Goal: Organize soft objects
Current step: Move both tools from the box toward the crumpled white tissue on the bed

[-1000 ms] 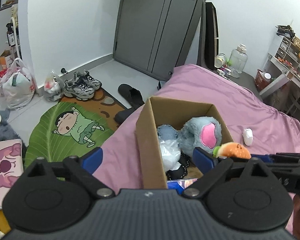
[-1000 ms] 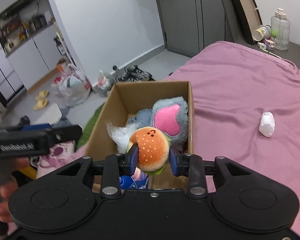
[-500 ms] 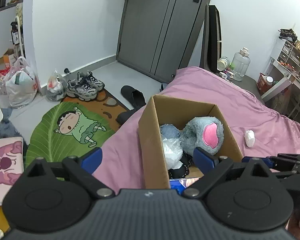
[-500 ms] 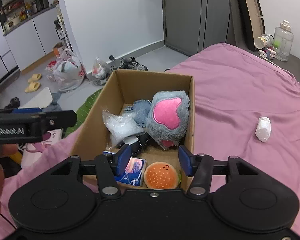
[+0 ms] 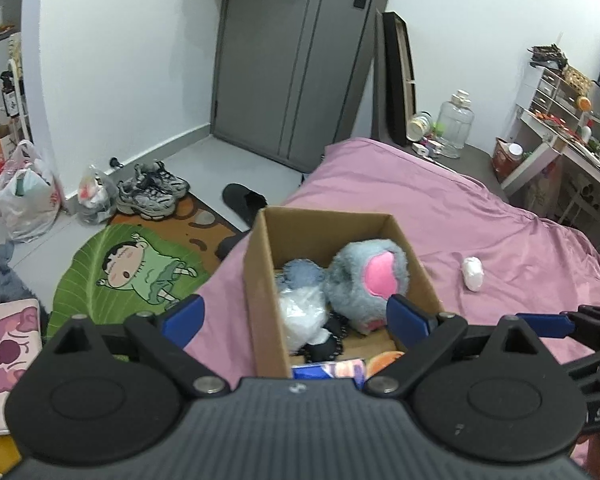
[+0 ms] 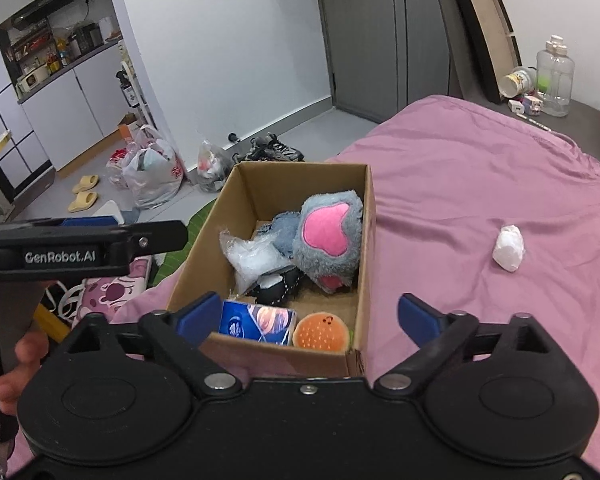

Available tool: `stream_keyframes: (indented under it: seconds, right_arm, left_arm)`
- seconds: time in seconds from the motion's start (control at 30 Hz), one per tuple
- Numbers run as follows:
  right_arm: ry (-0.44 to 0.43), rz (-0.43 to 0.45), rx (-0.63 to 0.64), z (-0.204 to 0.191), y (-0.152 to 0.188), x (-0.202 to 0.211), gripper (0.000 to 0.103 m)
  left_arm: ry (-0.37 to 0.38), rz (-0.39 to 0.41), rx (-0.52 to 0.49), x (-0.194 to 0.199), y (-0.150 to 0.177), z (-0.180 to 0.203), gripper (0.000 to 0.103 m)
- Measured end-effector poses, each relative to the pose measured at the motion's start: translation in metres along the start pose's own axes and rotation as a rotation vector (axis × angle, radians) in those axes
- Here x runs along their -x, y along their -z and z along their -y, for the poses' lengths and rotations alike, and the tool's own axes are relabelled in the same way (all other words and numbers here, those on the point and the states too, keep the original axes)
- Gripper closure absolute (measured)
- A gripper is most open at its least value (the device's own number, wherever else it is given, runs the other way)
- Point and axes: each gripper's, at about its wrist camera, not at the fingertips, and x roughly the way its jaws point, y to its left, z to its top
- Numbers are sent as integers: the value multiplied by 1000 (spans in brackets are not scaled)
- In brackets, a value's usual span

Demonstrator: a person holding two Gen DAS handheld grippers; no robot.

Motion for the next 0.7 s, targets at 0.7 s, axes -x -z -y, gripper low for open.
stream_keyframes:
  seconds: [0.7]
  right_arm:
    - [37,59,-140,87,1,24,0]
  left_arm:
    - [26,-13,-101,-4,-29,66,0]
